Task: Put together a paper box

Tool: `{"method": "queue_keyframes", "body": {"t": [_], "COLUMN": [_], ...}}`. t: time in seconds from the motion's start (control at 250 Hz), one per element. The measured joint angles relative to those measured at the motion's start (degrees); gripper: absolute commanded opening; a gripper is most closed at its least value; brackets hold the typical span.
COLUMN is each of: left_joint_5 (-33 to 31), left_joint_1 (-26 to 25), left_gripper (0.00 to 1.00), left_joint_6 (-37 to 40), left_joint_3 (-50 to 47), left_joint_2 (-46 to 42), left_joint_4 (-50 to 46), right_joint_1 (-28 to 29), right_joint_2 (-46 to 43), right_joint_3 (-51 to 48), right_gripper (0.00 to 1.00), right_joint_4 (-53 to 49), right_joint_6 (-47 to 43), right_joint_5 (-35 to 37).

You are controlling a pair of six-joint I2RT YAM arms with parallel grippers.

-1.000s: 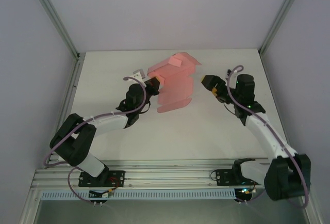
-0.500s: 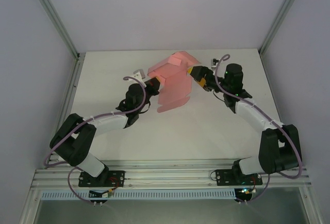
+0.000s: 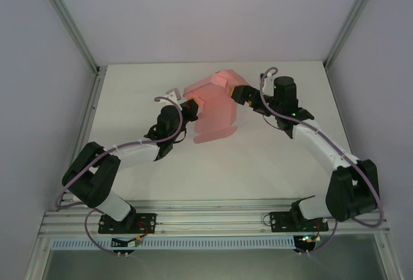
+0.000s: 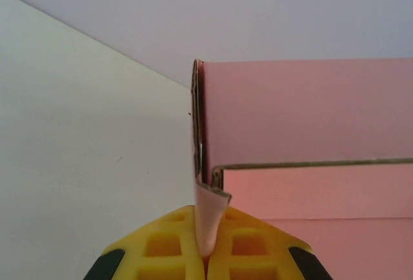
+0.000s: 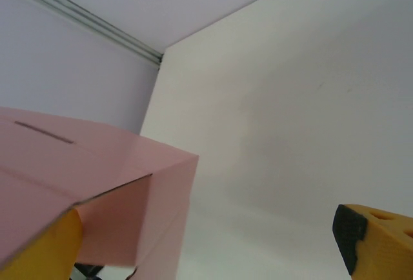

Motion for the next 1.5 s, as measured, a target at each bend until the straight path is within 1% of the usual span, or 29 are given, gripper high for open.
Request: {"method": "queue_keyframes", "body": {"t": [0.084,0.148,0.216,0.284,0.351,0.379,0.423,0.455,0.535,0.619,0.643,0.687,0.759,0.886,0.994,1.218,1.358,1.501], "left_joint_5": [-0.07,0.15,1.73,4.04,6.25,7.19,8.37,9.25,11.3,13.2,13.64,14.43,15.72,17.75,18.16,17.9,17.68,16.48], "left_joint_1": [0.0,0.37,1.11,2.36,3.63,4.02,4.44,4.68,4.76,4.76,4.76,4.76,4.76,4.76,4.76,4.76,4.76,5.01], "left_gripper": [0.0,0.0,0.0,0.0,0.0,0.0,0.0,0.0,0.0,0.0,0.0,0.0,0.0,0.0,0.0,0.0,0.0,0.0], "left_joint_6": [2.32,4.13,5.86,7.45,9.27,10.14,11.15,11.76,13.16,13.81,13.88,14.05,14.27,14.71,14.86,15.1,15.1,15.1], "left_joint_3": [0.13,0.74,1.01,1.01,1.05,1.09,1.22,1.42,1.95,2.19,2.19,2.19,2.21,2.82,3.78,4.72,4.83,4.87], "left_joint_2": [-1.14,-1.49,-1.49,-1.49,-1.49,-1.49,-1.49,-1.49,-1.49,-1.49,-1.49,-1.49,-1.49,-1.49,-1.49,-1.49,-1.49,-1.46], "left_joint_4": [-2.32,-5.09,-6.8,-8.15,-9.68,-10.58,-12.04,-13.27,-15.23,-15.89,-15.89,-15.87,-15.87,-16.39,-16.98,-19.06,-19.54,-21.57], "right_joint_1": [-0.28,-1.64,-6.01,-12.39,-17.97,-19.02,-19.89,-20.02,-19.96,-19.78,-19.58,-19.19,-18.21,-16.57,-14.64,-6.88,-3.19,-0.85], "right_joint_2": [-4.79,-8.24,-10.95,-12.66,-12.9,-12.61,-12.07,-11.43,-8.83,-5.49,-4.48,-2.84,-0.04,4.94,8.66,12.13,15.1,17.14], "right_joint_3": [0.0,0.0,-0.33,-1.92,-3.02,-2.99,-2.93,-2.51,0.04,3.28,4.11,5.44,7.8,12.44,16.7,20.35,22.51,23.5], "right_gripper": [1.0,1.0,0.99,0.92,0.82,0.77,0.68,0.65,0.64,0.55,0.54,0.52,0.51,0.51,0.52,0.51,0.5,0.5], "right_joint_4": [-5.42,-9.31,-12.09,-12.46,-13.51,-14.1,-14.56,-15.04,-16.09,-16.22,-16.24,-16.76,-19.28,-25.05,-31.21,-42.18,-44.7,-42.88], "right_joint_6": [-5.18,-8.92,-11.91,-14.08,-16.11,-16.63,-18.14,-19.06,-22.47,-26.03,-27.54,-29.46,-33.07,-38.62,-44.57,-56.11,-57.96,-56.5], "right_joint_5": [2.08,3.13,2.32,0.11,-1.66,-2.25,-3.61,-5.03,-11.96,-21.92,-24.72,-28.2,-30.95,-32.81,-33.68,-32.89,-30.97,-27.32]}}
